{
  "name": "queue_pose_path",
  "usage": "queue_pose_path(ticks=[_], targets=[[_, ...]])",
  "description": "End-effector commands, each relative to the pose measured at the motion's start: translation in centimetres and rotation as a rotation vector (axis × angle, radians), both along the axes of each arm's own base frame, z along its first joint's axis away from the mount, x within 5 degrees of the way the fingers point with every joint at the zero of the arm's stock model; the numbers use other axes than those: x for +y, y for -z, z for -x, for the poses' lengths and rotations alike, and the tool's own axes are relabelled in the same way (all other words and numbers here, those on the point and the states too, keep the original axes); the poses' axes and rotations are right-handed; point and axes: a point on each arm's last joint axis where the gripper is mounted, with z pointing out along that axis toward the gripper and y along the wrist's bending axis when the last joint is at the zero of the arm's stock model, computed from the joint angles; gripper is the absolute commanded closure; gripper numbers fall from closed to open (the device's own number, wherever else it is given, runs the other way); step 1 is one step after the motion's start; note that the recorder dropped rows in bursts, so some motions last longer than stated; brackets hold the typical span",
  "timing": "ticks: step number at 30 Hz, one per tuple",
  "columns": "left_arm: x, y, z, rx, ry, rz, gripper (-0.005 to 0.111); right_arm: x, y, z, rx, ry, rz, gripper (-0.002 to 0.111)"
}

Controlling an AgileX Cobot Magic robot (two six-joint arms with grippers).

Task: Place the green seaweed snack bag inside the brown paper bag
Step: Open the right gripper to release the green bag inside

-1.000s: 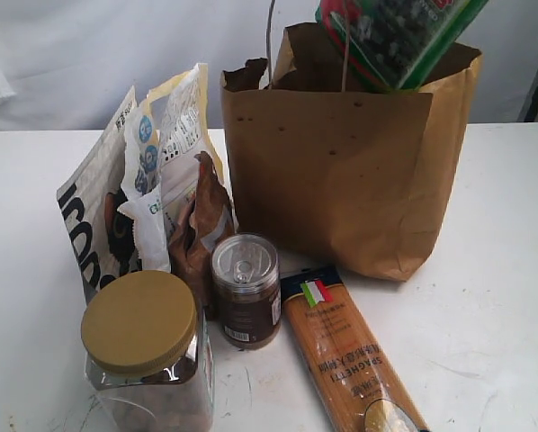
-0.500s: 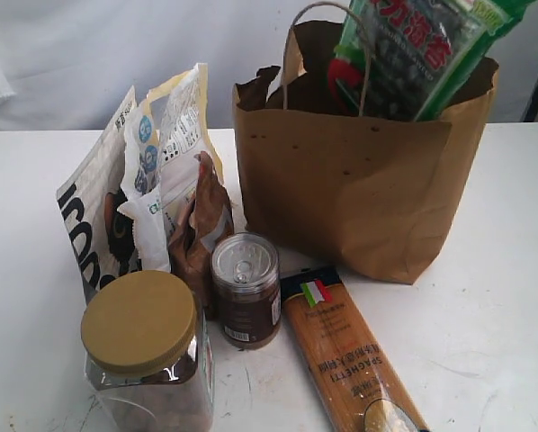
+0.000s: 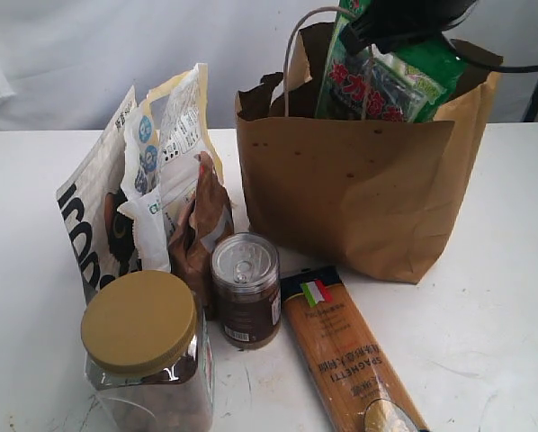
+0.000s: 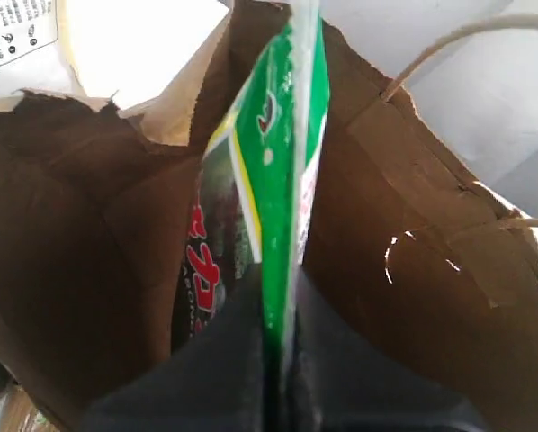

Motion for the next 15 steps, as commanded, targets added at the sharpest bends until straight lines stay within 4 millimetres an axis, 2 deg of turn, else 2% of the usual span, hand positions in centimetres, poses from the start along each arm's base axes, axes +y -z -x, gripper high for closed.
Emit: queue_pose_path(ticks=[1,3,4,5,9,10,15], targets=[[-0.02,0.06,0.00,-0.009,0.005,-0.001,0.107,0.23,0.89,-0.49,0.032,0.006,-0.023,0.108],[-0.02,0.06,0.00,-0.009,0.005,-0.001,0.107,0.28,1.03,-0.57,0.040,0.024,-0.039,0.106],[-0.02,0.06,0.00,-0.009,0.005,-0.001,0.107,0.25,1.04,-0.56,0.043,0.033,-0.043,0.101],[-0.02,0.06,0.00,-0.009,0.005,-0.001,0.107,0.26,1.03,-0.57,0.042,0.033,-0.044,0.095],[-0.02,0.06,0.00,-0.009,0.005,-0.001,0.107,0.04,1.04,-0.64,0.046,0.049,-0.051,0.056],[-0.02,0.06,0.00,-0.009,0.005,-0.001,0.107,0.00,0.89,-0.55,0.046,0.063,-0.064,0.050],[-0.02,0.06,0.00,-0.009,0.005,-0.001,0.107,-0.11,0.35,-0.28,0.033,0.067,-0.075,0.048]])
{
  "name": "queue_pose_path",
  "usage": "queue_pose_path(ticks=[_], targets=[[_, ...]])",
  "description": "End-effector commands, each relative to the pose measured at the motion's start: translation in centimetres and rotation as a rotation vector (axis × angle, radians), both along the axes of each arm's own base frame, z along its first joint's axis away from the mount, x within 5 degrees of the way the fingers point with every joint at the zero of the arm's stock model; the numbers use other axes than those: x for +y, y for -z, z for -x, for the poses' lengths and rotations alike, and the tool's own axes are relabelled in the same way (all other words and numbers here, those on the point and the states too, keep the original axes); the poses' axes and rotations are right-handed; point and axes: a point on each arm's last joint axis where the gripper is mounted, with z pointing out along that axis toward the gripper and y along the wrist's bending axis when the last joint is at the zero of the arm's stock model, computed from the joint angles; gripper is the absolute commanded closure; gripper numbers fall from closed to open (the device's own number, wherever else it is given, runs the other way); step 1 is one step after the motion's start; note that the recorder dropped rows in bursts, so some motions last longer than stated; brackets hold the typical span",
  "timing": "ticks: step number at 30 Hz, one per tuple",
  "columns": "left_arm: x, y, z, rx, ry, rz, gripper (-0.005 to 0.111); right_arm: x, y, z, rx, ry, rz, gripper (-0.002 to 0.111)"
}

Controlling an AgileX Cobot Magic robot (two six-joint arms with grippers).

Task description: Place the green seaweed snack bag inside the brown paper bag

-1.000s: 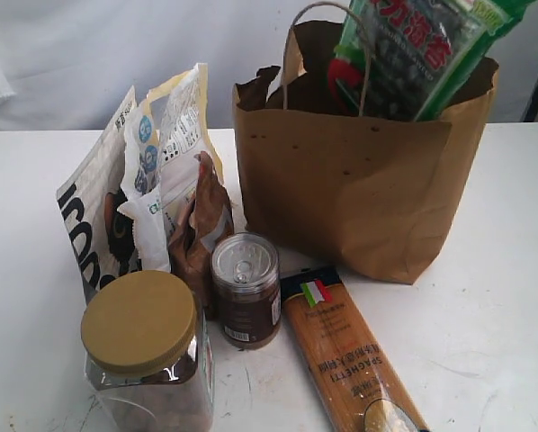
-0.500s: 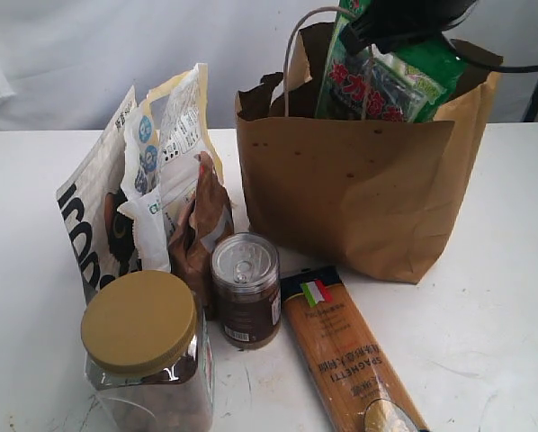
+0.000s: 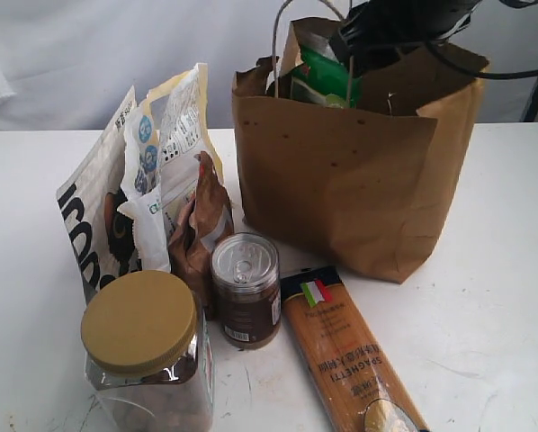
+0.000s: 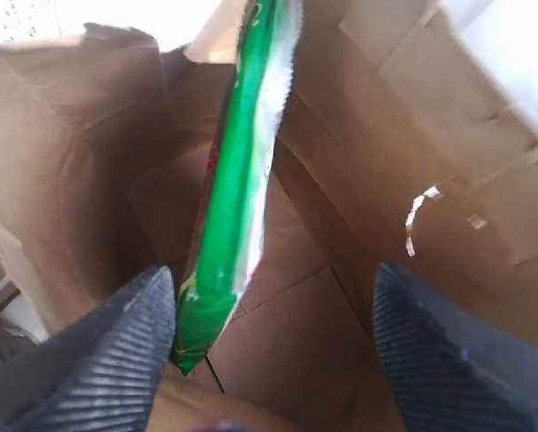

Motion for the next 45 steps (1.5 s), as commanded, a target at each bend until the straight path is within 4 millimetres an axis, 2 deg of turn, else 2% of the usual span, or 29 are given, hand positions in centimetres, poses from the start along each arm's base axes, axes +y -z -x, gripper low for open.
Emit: queue_pose_path(ticks=[1,5,10,12,16,19,21,27,31,35,41,45], targets=[[0.0,0.1,0.0,-0.009,0.005,-0.001,0.107,-0.5,-1.1,0.5,-0.027,0.017,-0.027,0.048],[0.0,0.1,0.0,-0.009,0.005,-0.001,0.107,-1.0,-2.7,1.7,-0.059,0.017,-0.041,0.049],[0.0,0.1,0.0,-0.009,0.005,-0.001,0.107,-2.0,-4.9,4.1,-0.048,0.062,-0.076,0.057],[0.0,0.1,0.0,-0.009,0.005,-0.001,0.107,-2.3,-5.7,5.1,-0.043,0.092,-0.104,0.068],[0.0,0.1,0.0,-0.009,0.005,-0.001,0.107,-2.7,-7.4,6.7,-0.082,0.073,-0.150,0.106],[0.0,0.1,0.0,-0.009,0.005,-0.001,0.107,-2.8,-7.8,7.8,-0.103,0.059,-0.202,0.108],[0.0,0.1,0.0,-0.009,0.005,-0.001,0.107,-3.0,-7.6,8.4,-0.118,0.056,-0.222,0.108],[0.0,0.1,0.0,-0.009,0.005,-0.001,0.107,-4.0,-5.3,12.5,-0.195,0.048,-0.355,0.108],[0.0,0.1,0.0,-0.009,0.005,-0.001,0.107,-4.6,-1.3,15.1,-0.165,0.071,-0.451,0.108],[0.0,0.1,0.0,-0.009,0.005,-0.001,0.107,-5.2,0.2,16.4,-0.176,0.087,-0.489,0.108],[0.0,0.1,0.0,-0.009,0.005,-0.001,0.107,-6.0,0.8,19.5,-0.122,0.083,-0.524,0.108],[0.0,0.1,0.0,-0.009,0.005,-0.001,0.107,-6.5,0.1,20.7,-0.151,0.071,-0.534,0.108]])
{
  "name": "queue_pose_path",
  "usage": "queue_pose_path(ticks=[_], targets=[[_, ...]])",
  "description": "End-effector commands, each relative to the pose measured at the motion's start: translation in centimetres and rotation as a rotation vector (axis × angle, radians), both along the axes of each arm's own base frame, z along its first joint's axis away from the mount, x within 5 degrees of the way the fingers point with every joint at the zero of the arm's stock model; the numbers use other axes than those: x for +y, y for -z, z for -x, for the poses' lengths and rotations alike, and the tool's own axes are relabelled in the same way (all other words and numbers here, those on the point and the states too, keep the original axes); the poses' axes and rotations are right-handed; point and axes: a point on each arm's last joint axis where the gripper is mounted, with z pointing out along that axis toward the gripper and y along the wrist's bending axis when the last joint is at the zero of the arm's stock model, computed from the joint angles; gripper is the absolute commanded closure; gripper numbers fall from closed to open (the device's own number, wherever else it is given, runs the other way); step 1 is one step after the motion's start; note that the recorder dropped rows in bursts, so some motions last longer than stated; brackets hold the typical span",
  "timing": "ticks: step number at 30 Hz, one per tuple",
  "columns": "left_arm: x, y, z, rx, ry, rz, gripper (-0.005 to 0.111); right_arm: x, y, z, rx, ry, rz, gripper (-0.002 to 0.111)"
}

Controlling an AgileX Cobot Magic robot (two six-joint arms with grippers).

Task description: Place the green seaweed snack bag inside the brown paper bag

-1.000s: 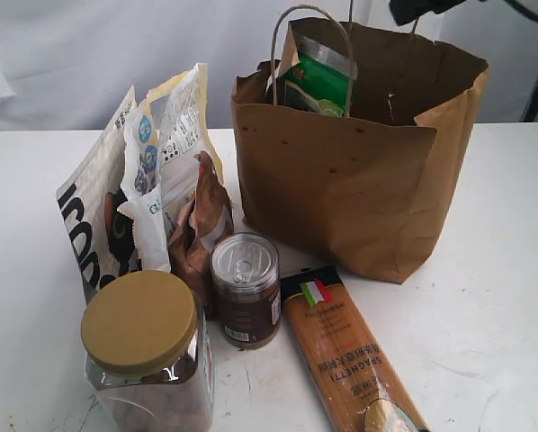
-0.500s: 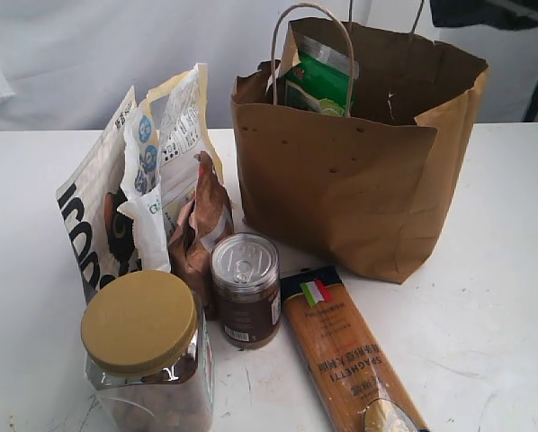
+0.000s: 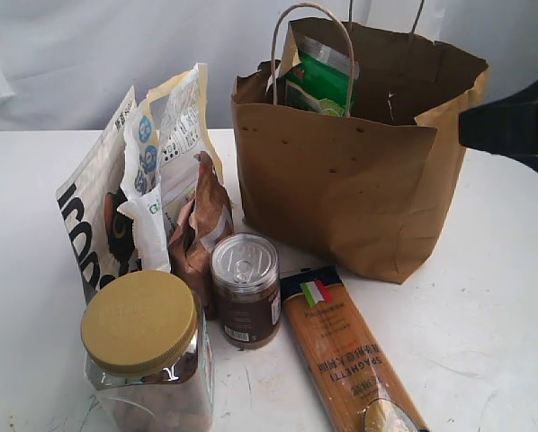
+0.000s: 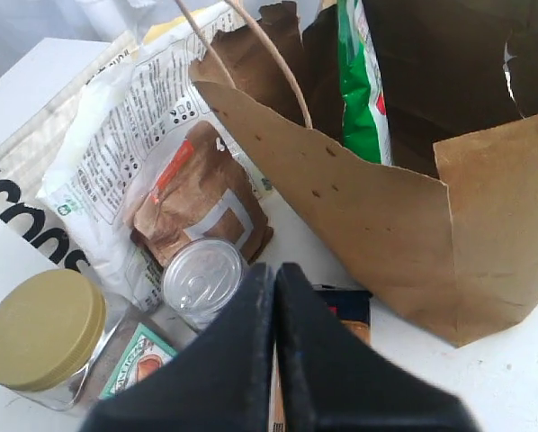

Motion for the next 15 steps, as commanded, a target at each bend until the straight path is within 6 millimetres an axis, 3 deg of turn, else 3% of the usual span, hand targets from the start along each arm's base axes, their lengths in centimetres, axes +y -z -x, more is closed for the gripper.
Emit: queue_pose_path(ticks=[1,15], targets=[[0.0,0.1,0.0,-0.009,0.005,-0.001,0.107,-0.6,-0.7,1.3,-0.025,0.000,-0.019,0.108],[0.0,0.1,0.0,-0.009,0.005,-0.001,0.107,-1.7,-1.8,2.9,-0.136,0.013,0.027,0.108]])
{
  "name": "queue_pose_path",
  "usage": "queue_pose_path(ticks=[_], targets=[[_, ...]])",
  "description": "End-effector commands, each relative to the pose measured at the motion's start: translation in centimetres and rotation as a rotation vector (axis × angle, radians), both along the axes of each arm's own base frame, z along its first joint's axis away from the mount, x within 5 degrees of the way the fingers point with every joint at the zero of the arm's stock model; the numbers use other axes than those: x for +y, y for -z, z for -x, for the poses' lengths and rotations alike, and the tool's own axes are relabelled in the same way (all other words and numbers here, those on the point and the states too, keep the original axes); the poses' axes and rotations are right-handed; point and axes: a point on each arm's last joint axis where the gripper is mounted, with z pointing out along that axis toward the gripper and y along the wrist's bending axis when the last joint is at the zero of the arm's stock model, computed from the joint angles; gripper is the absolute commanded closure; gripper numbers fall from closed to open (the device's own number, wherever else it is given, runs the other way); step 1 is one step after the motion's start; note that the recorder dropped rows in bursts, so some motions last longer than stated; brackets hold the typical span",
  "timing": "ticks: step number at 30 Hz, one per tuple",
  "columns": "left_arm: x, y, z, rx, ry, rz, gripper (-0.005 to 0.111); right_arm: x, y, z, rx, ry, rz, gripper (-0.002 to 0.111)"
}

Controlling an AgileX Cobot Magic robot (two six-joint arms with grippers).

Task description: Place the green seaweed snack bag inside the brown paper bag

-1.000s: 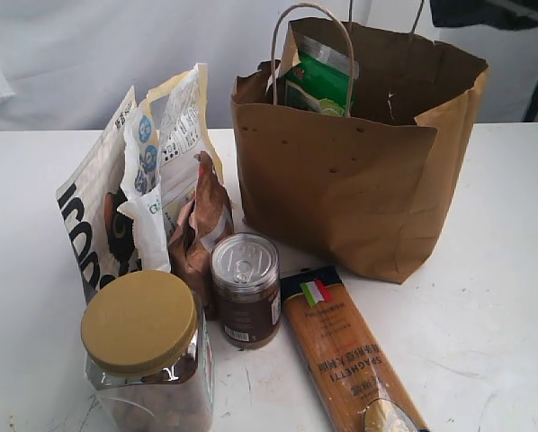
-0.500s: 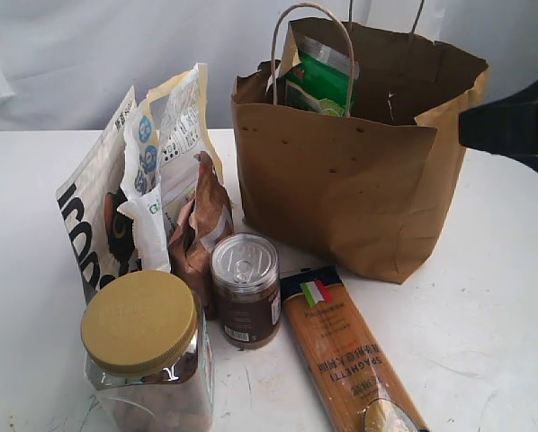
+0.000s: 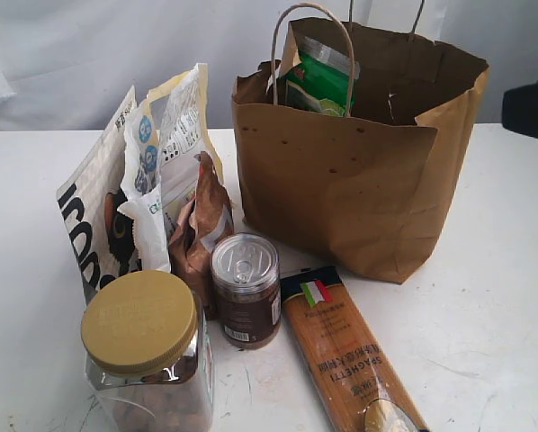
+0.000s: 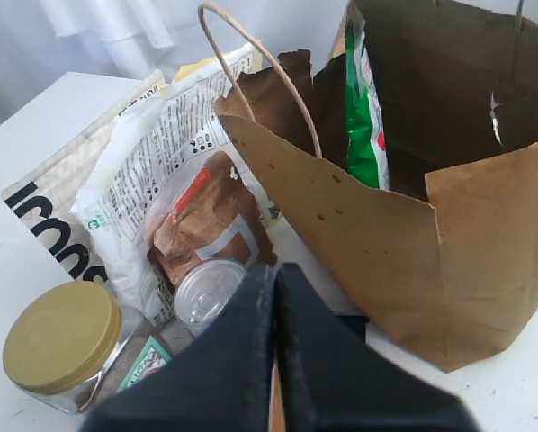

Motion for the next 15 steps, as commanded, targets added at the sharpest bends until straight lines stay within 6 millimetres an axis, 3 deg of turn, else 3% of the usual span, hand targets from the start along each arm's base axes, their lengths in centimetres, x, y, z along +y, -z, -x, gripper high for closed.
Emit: queue_pose_path(ticks=[1,7,15], targets=[[0.0,0.1,0.0,-0.009,0.005,-0.001,0.107,-0.7,-0.3,0.5,-0.056,0.020,0.045,0.108],[0.0,0.1,0.0,-0.009,0.005,-0.001,0.107,-2.9,-0.9,1.9,-0.160,0.138,0.044,0.108],[0.0,0.1,0.0,-0.009,0.005,-0.001,0.107,-5.8,2.9,3.6,-0.296,0.372,0.052,0.108]])
